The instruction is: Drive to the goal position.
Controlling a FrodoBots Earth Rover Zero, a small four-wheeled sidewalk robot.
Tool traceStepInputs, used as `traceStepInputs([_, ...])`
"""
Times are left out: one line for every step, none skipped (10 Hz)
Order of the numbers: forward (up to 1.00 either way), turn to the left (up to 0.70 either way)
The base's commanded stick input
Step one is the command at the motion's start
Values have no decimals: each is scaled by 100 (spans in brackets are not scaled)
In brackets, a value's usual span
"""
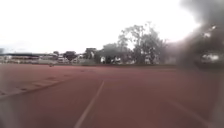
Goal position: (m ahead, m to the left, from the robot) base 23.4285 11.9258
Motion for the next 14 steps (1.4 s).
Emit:
traceStepInputs([70, 0])
traceStepInputs([70, 0])
traceStepInputs([70, 0])
traceStepInputs([70, 0])
traceStepInputs([70, 0])
traceStepInputs([70, 0])
traceStepInputs([70, 0])
traceStepInputs([70, 0])
traceStepInputs([70, 0])
traceStepInputs([70, 0])
traceStepInputs([70, 0])
traceStepInputs([70, 0])
traceStepInputs([70, 0])
traceStepInputs([70, 0])
